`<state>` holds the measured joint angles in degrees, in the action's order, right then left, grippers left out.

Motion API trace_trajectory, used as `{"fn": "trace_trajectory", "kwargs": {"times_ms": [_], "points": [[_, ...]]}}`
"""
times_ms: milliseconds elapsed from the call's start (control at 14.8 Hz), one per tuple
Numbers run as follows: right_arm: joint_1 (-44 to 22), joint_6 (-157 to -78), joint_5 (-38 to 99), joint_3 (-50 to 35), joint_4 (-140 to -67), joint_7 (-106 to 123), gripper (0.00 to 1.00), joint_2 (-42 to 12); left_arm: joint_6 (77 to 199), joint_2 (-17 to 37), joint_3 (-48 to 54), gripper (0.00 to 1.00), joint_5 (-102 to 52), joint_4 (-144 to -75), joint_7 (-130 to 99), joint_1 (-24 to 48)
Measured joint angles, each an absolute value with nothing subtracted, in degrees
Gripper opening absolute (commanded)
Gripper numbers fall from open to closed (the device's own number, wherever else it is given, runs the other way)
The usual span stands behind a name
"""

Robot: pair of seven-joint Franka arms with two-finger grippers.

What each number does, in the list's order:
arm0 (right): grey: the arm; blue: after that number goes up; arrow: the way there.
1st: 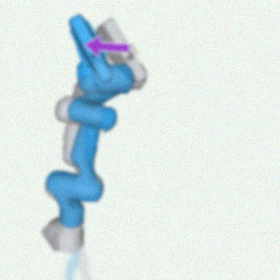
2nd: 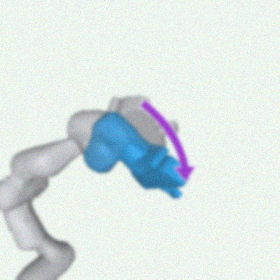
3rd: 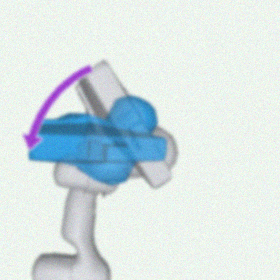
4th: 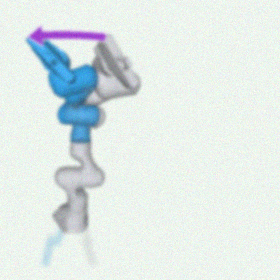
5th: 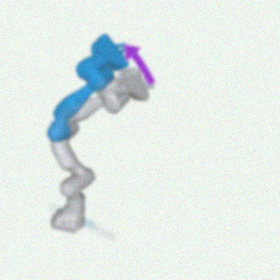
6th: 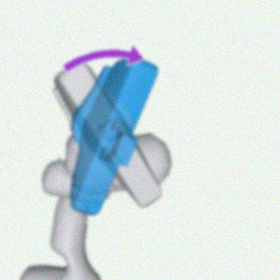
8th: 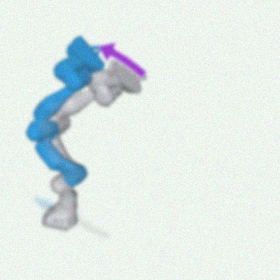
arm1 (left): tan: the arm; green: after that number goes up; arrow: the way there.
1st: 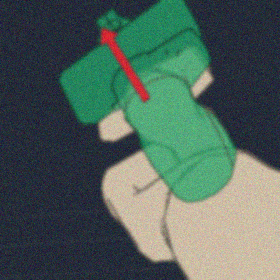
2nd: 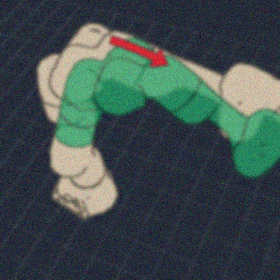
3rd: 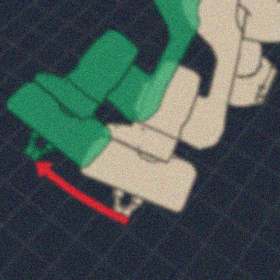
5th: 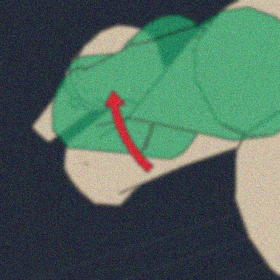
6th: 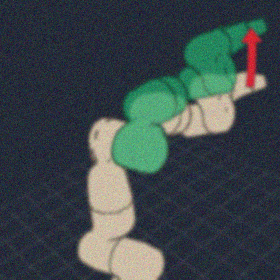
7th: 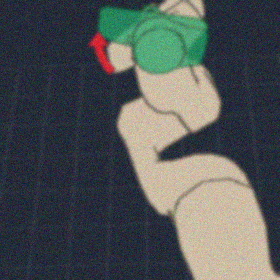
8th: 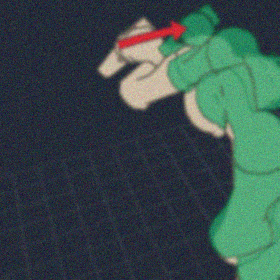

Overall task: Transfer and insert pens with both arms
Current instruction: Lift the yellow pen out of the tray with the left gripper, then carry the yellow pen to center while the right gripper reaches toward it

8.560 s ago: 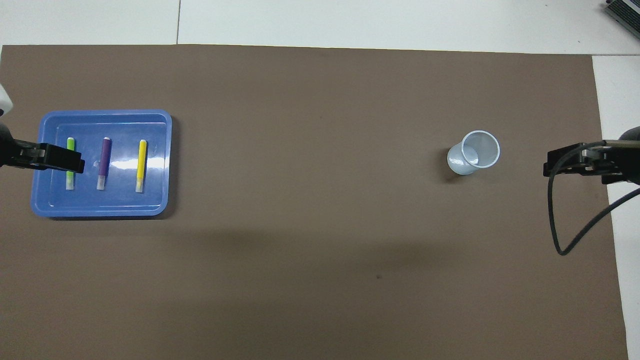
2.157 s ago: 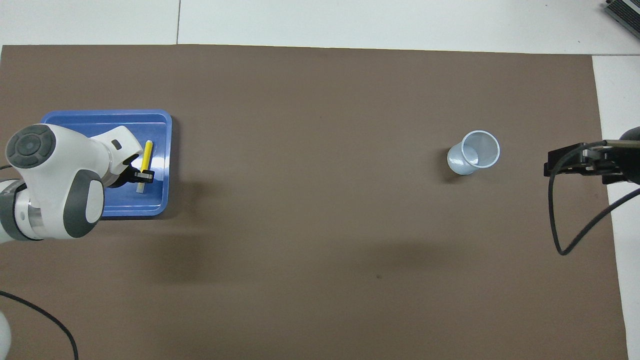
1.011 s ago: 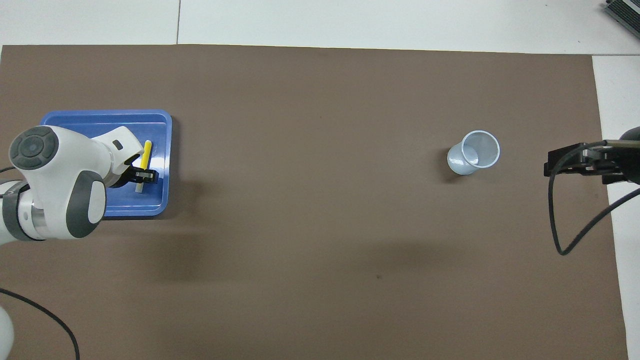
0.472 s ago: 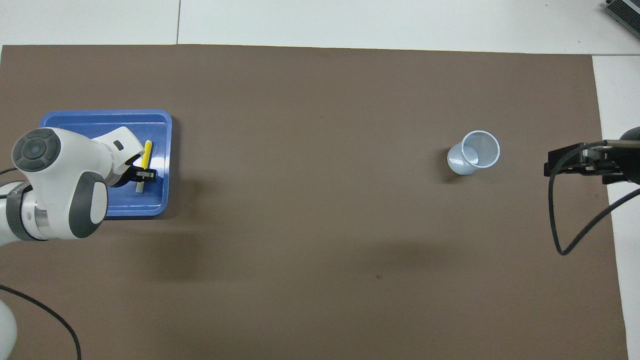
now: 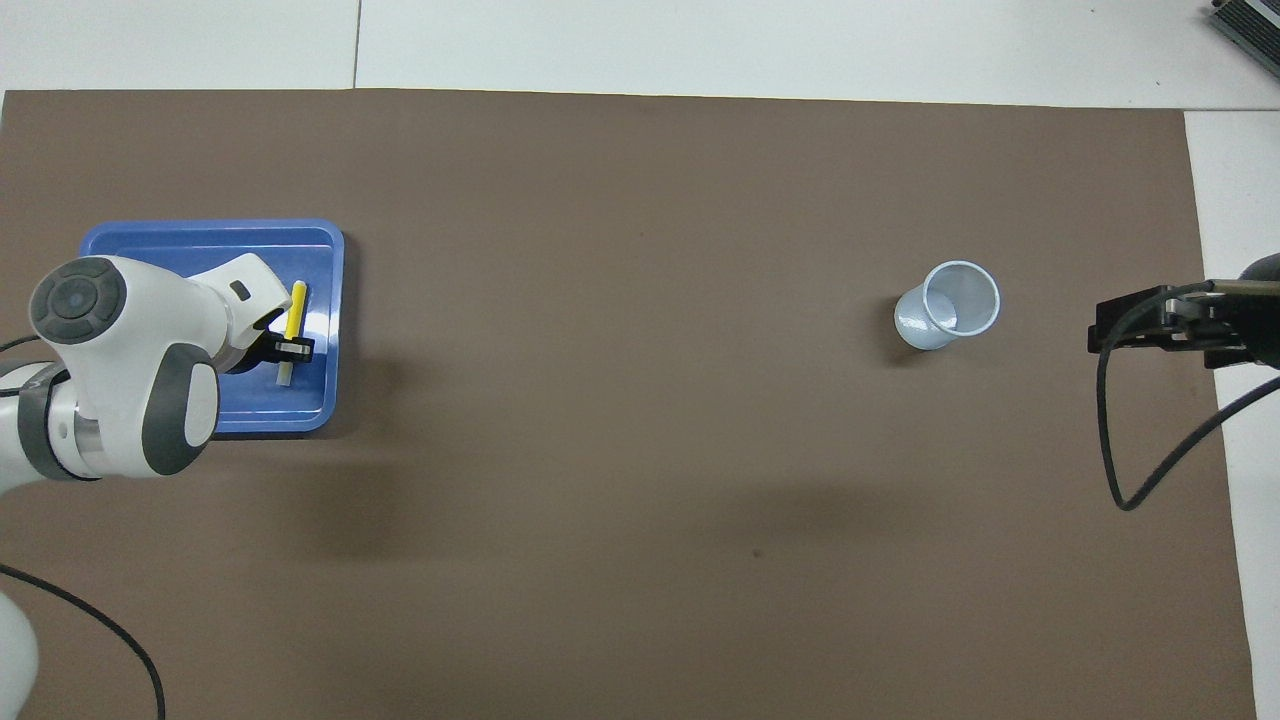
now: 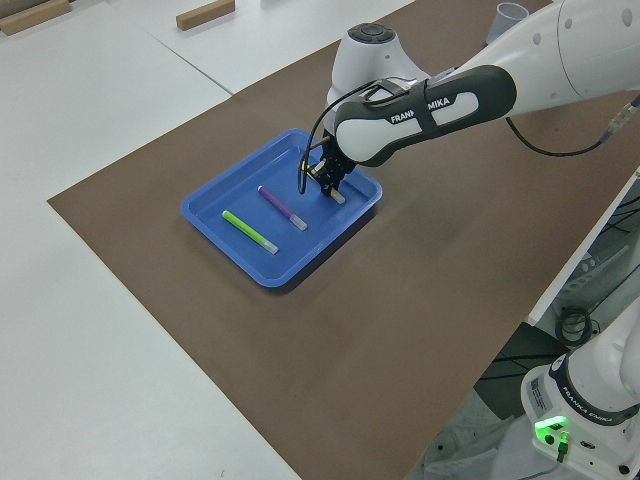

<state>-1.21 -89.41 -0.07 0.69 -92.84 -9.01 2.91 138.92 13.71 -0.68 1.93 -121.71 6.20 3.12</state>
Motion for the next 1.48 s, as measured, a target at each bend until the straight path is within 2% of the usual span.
{"fn": "trace_trajectory", "kwargs": {"times_ms": [472, 741, 1011, 1213, 1483], "points": [[-1.08, -89.56, -0.55, 1.11, -92.83, -8.72, 1.0, 2.91, 136.58, 13.42, -0.61, 0.0, 1.96, -120.65, 6.2, 3.15], [-1.13, -89.47, -2.09, 1.1, -92.83, -8.66, 1.0, 2.91, 128.58, 11.01, -0.53, 0.0, 1.96, -117.35, 6.2, 3.17], [-1.17, -89.85, -2.08, 0.97, -92.88, -8.63, 1.0, 2.92, 115.36, 8.13, 0.14, 0.0, 1.71, -111.47, 5.71, 3.45], [-1.17, -93.22, 1.74, 0.93, -93.87, -8.57, 1.0, 2.89, 110.23, 5.45, 0.88, 0.0, -0.77, -109.8, 0.7, 5.29], [-1.78, -100.03, 12.12, 0.65, -95.18, -14.16, 1.0, 0.97, 107.31, 3.54, 1.24, 0.0, -5.13, -109.79, -10.27, 12.23]]}}
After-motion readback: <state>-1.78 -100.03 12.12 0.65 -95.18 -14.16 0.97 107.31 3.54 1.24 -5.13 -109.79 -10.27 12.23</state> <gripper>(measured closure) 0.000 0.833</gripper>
